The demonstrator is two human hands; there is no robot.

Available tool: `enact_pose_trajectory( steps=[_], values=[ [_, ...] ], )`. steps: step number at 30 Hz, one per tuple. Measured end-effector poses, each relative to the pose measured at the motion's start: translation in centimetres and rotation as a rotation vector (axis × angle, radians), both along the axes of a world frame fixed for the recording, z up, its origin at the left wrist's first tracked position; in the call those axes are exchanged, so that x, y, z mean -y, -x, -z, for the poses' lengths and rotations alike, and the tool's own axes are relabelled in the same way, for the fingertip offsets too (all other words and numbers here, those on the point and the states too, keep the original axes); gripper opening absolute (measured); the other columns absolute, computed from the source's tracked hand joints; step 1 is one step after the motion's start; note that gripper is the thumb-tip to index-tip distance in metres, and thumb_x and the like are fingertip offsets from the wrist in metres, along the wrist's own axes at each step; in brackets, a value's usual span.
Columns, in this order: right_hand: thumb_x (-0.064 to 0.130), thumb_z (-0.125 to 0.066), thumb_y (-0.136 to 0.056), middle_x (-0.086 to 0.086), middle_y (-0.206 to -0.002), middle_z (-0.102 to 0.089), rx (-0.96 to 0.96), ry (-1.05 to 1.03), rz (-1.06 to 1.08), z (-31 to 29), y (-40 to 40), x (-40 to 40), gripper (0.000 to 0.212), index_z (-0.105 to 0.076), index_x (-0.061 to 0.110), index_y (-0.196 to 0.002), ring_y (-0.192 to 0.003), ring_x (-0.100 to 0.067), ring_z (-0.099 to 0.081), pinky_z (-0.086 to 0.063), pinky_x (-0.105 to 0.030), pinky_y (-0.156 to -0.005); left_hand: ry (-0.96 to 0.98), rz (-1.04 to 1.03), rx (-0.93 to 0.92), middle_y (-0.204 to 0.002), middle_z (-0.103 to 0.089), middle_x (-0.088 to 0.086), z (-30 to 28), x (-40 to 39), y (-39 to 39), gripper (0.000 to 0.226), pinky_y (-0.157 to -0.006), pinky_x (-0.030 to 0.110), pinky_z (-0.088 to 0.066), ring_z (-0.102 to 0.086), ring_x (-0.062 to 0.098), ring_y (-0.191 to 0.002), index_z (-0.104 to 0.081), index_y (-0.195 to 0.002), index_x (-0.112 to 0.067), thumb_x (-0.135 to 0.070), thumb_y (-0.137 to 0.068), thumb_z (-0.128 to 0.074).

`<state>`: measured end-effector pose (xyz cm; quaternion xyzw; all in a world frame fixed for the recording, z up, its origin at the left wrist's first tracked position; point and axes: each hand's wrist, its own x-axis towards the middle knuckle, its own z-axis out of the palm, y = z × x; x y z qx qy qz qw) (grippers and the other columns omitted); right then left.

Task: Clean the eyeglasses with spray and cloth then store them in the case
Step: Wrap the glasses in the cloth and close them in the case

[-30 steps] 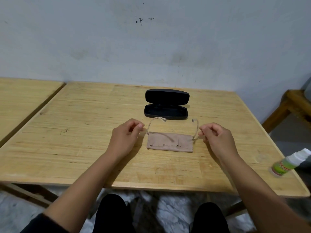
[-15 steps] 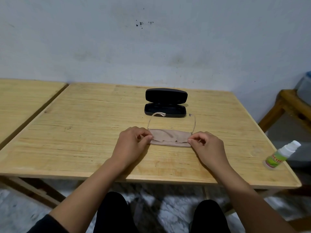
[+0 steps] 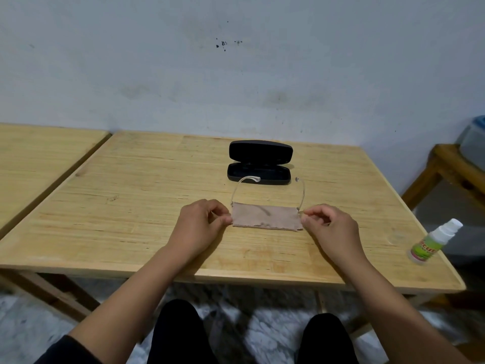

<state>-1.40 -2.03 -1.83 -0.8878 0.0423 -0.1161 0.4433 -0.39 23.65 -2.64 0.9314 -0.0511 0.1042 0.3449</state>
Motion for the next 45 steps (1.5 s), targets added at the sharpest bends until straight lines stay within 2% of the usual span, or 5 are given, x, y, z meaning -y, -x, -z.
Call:
enact_pose_trajectory(
  steps=[5, 15, 32, 36, 45],
  values=[
    [0.020, -0.067, -0.084, 0.008, -0.089, -0.066, 0.006, -0.130, 0.033, -0.4, -1.2, 0.0, 0.018, -0.071, 0.020, -0.101, -0.078, 0.006, -0.053, -0.036, -0.008, -0.063, 0.165, -0.104, 0.102, -0.085, -0.063, -0.014, -1.1, 0.9, -0.6, 0.017, -0.063, 0.004, -0.035, -0.054, -0.007, -0.074, -0.069, -0.100, -0.024, -0.025, -0.085, -0.065],
    [0.020, -0.067, -0.084, 0.013, -0.082, -0.067, -0.082, -0.017, -0.133, 0.1, -3.2, -0.5, 0.007, -0.073, 0.020, -0.086, -0.080, -0.001, -0.057, -0.039, -0.010, -0.065, 0.314, -0.005, 0.110, -0.087, -0.067, -0.018, -1.2, 2.2, -1.8, 0.009, -0.066, 0.002, -0.038, -0.059, -0.005, -0.085, -0.069, -0.087, -0.026, -0.023, -0.088, -0.060],
    [0.029, -0.070, -0.080, 0.013, -0.086, -0.070, -0.124, -0.160, -0.136, -1.0, -2.7, 0.4, 0.010, -0.074, 0.026, -0.088, -0.084, -0.003, -0.062, -0.044, -0.016, -0.068, 0.023, 0.052, 0.132, -0.093, -0.070, -0.006, -0.7, 2.6, -2.2, 0.014, -0.070, 0.005, -0.033, -0.053, 0.003, -0.080, -0.072, -0.095, -0.024, -0.028, -0.084, -0.064],
    [0.029, -0.077, -0.072, 0.012, -0.086, -0.064, -0.136, 0.011, -0.191, -1.3, -2.5, -0.2, 0.024, -0.073, 0.024, -0.096, -0.081, -0.002, -0.057, -0.043, -0.013, -0.065, 0.029, 0.037, 0.092, -0.094, -0.071, -0.004, -0.4, 2.4, -1.9, 0.014, -0.068, 0.006, -0.034, -0.056, 0.006, -0.079, -0.073, -0.095, -0.023, -0.025, -0.084, -0.065],
    [0.021, -0.071, -0.080, 0.008, -0.084, -0.066, 0.006, 0.204, -0.172, -1.7, -3.9, -1.2, 0.010, -0.075, 0.020, -0.089, -0.075, 0.001, -0.055, -0.037, -0.007, -0.062, 0.078, 0.009, 0.082, -0.087, -0.069, -0.003, -0.5, 2.7, -3.2, 0.010, -0.064, 0.005, -0.034, -0.052, 0.003, -0.073, -0.073, -0.091, -0.019, -0.019, -0.084, -0.065]
  ],
)
